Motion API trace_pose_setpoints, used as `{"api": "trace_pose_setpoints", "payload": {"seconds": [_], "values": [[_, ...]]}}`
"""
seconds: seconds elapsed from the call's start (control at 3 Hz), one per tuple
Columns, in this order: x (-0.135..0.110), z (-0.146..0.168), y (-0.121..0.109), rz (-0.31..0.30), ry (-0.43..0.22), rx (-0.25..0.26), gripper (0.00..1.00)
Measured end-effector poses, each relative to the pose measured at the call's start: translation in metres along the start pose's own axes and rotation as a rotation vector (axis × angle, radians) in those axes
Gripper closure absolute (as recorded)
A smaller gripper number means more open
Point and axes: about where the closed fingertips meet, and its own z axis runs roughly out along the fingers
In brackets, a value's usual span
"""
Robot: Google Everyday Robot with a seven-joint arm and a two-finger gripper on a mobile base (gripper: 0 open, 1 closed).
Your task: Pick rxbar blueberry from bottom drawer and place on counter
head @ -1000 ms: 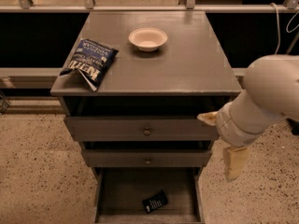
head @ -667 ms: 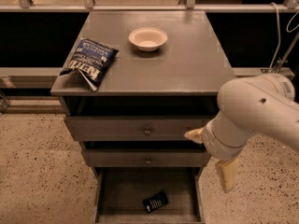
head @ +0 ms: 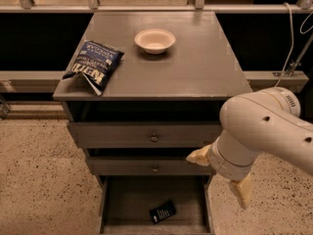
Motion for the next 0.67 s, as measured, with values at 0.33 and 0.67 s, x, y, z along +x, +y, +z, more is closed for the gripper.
{"api": "trace_pose_setpoints", "payload": {"seconds": [0.33, 0.67], "values": [[0.001, 0.037, 0.000, 0.009, -0.011, -0.008, 0.00], [0.001, 0.118, 0.005, 0.044, -0.018, 0.010, 0.00]]}}
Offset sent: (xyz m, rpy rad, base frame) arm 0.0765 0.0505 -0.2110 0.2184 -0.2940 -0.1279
